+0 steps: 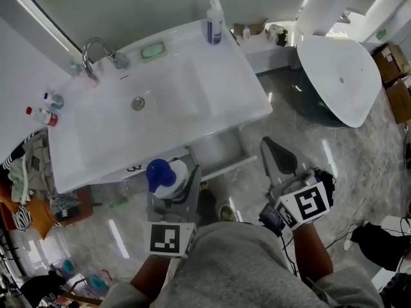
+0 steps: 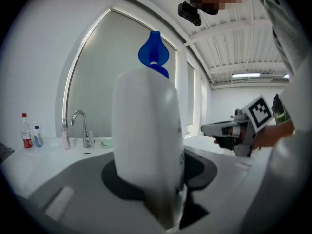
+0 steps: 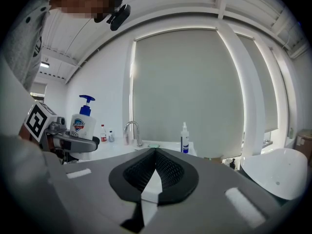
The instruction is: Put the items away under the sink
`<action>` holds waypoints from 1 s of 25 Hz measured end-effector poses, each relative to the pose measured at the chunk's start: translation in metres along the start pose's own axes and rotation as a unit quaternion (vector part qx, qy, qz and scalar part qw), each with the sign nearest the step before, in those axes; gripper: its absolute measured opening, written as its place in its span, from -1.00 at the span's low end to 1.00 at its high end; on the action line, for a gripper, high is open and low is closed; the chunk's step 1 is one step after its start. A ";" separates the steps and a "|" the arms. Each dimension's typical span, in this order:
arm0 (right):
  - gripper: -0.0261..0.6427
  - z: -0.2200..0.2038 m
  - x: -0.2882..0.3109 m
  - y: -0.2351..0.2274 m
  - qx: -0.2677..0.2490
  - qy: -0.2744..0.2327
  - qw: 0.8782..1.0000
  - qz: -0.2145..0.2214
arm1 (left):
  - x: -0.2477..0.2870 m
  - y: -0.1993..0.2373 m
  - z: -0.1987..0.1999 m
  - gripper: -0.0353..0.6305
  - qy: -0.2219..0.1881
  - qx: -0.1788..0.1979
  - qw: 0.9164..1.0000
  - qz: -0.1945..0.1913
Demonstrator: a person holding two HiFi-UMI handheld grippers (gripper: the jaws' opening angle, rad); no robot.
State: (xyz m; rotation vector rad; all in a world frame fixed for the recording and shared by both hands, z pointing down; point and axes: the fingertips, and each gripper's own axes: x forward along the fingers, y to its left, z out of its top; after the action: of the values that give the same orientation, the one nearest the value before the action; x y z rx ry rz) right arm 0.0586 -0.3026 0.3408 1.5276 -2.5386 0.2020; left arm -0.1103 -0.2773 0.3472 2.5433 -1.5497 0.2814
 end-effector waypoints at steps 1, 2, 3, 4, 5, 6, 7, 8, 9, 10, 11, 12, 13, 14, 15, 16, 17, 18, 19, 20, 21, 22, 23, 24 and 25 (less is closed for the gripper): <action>-0.92 0.002 0.006 -0.001 0.000 0.001 1.000 -0.002 | 0.005 0.003 0.000 -0.33 0.002 -0.002 1.000 -0.004; -0.93 0.004 0.012 -0.003 0.000 0.002 1.000 -0.004 | 0.009 0.005 0.001 -0.33 0.005 -0.004 1.000 -0.009; -0.92 0.006 0.018 -0.004 -0.001 0.003 1.000 -0.005 | 0.014 0.007 0.001 -0.33 0.008 -0.004 1.000 -0.014; -0.93 0.007 0.023 -0.004 -0.002 0.005 1.000 -0.005 | 0.017 0.009 0.000 -0.33 0.010 -0.004 1.000 -0.018; -0.93 0.008 0.028 -0.004 -0.003 0.007 1.000 -0.006 | 0.020 0.012 0.000 -0.33 0.013 -0.006 1.000 -0.022; -0.92 0.009 0.033 -0.004 -0.005 0.009 1.000 -0.007 | 0.023 0.014 0.000 -0.33 0.017 -0.011 0.999 -0.026; -0.93 0.009 0.037 -0.003 -0.005 0.011 1.000 -0.007 | 0.026 0.016 -0.001 -0.33 0.020 -0.016 0.999 -0.030; -0.92 0.009 0.042 -0.002 -0.006 0.013 1.000 -0.008 | 0.028 0.019 -0.001 -0.33 0.021 -0.020 0.999 -0.033; -0.92 0.010 0.045 -0.001 -0.006 0.015 1.000 -0.008 | 0.031 0.022 -0.001 -0.33 0.022 -0.022 0.999 -0.036; -0.92 0.010 0.049 0.000 -0.006 0.017 1.000 -0.009 | 0.033 0.025 -0.002 -0.33 0.023 -0.024 0.999 -0.039; -0.92 0.010 0.053 0.001 -0.007 0.019 1.000 -0.010 | 0.036 0.027 -0.003 -0.33 0.023 -0.026 0.998 -0.042; -0.92 0.011 0.056 0.002 -0.007 0.020 1.000 -0.011 | 0.038 0.030 -0.003 -0.33 0.024 -0.027 0.998 -0.046; -0.92 0.011 0.060 0.003 -0.008 0.022 1.000 -0.012 | 0.041 0.033 -0.003 -0.33 0.023 -0.028 0.998 -0.049; -0.92 0.012 0.064 0.004 -0.010 0.023 1.000 -0.014 | 0.043 0.037 -0.004 -0.33 0.020 -0.028 0.998 -0.053; -0.92 0.012 0.068 0.005 -0.011 0.024 1.000 -0.015 | 0.045 0.040 -0.004 -0.33 0.019 -0.028 0.998 -0.056; -0.92 0.013 0.072 0.007 -0.011 0.025 0.999 -0.016 | 0.047 0.043 -0.004 -0.33 0.019 -0.030 0.998 -0.060; -0.92 0.013 0.074 0.009 -0.011 0.026 0.999 -0.016 | 0.050 0.045 -0.004 -0.33 0.021 -0.032 0.997 -0.065; -0.92 0.014 0.077 0.011 -0.012 0.028 0.999 -0.016 | 0.052 0.047 -0.004 -0.33 0.022 -0.034 0.997 -0.070; -0.92 0.014 0.078 0.013 -0.015 0.030 0.999 -0.015 | 0.054 0.048 -0.004 -0.33 0.022 -0.035 0.996 -0.075; -0.93 0.014 0.080 0.015 -0.020 0.033 0.999 -0.015 | 0.056 0.049 -0.005 -0.33 0.022 -0.035 0.996 -0.079; -0.92 0.014 0.082 0.017 -0.026 0.036 0.999 -0.016 | 0.057 0.050 -0.005 -0.33 0.022 -0.034 0.996 -0.083; -0.93 0.014 0.083 0.018 -0.030 0.037 0.999 -0.017 | 0.058 0.051 -0.005 -0.33 0.021 -0.034 0.996 -0.086; -0.92 0.015 0.083 0.019 -0.031 0.039 0.999 -0.018 | 0.059 0.051 -0.006 -0.33 0.020 -0.034 0.995 -0.087; -0.93 0.015 0.083 0.019 -0.032 0.040 0.999 -0.019 | 0.059 0.051 -0.006 -0.33 0.020 -0.036 0.995 -0.088; -0.92 0.016 0.083 0.019 -0.032 0.041 0.998 -0.020 | 0.059 0.051 -0.007 -0.33 0.021 -0.038 0.995 -0.088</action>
State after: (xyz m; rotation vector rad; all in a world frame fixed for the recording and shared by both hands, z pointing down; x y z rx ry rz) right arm 0.0023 -0.3683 0.3427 1.5134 -2.4256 0.1723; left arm -0.1298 -0.3501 0.3701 2.5756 -1.2863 0.2480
